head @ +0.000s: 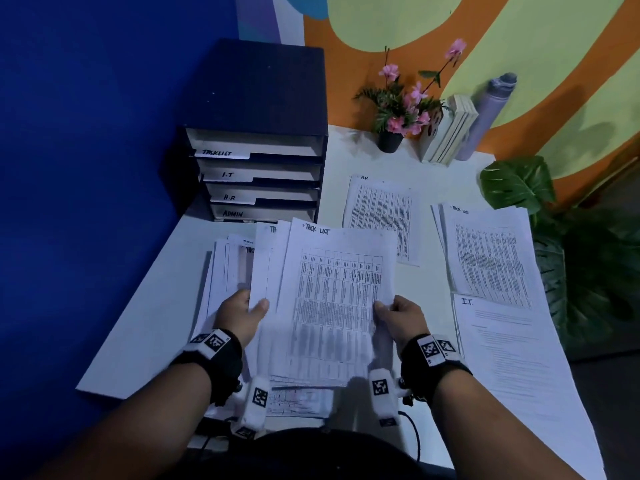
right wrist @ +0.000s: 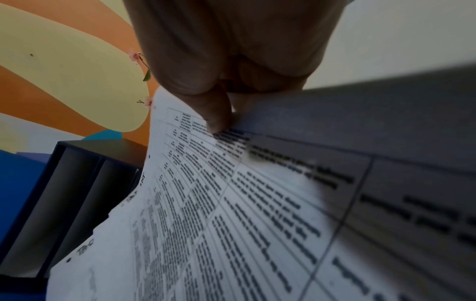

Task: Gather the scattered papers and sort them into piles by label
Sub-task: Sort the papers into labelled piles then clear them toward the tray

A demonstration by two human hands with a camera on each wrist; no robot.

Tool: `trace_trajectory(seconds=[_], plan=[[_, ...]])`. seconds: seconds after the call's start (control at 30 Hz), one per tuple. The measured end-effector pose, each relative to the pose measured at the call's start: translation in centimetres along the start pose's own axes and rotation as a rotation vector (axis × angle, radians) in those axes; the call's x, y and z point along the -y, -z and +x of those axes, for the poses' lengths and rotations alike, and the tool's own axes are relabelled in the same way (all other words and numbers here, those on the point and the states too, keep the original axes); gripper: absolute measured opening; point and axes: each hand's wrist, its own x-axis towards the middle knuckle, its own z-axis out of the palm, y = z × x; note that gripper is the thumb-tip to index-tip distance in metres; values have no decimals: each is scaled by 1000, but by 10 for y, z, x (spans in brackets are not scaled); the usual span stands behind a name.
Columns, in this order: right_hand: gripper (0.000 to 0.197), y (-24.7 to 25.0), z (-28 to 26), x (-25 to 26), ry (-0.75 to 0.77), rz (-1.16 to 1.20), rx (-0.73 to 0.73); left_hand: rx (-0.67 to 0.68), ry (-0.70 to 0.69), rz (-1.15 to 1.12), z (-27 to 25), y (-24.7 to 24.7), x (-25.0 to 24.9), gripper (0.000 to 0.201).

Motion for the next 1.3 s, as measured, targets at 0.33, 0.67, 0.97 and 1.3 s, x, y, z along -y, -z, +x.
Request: trace_trajectory(seconds=[0.33, 0.67, 0.97, 1.3], plan=[[22, 13, -10, 12, 1, 81, 149, 61, -23, -32, -9, -13, -8, 16], [32, 14, -9, 2, 70, -102, 141, -108, 102, 677, -8, 2, 33, 93], [11, 7, -8, -11, 29, 9, 195, -79, 174, 582, -4, 12, 48, 87], [19, 4, -6, -7, 53, 2, 93, -87, 24, 91, -18, -1, 32, 17]])
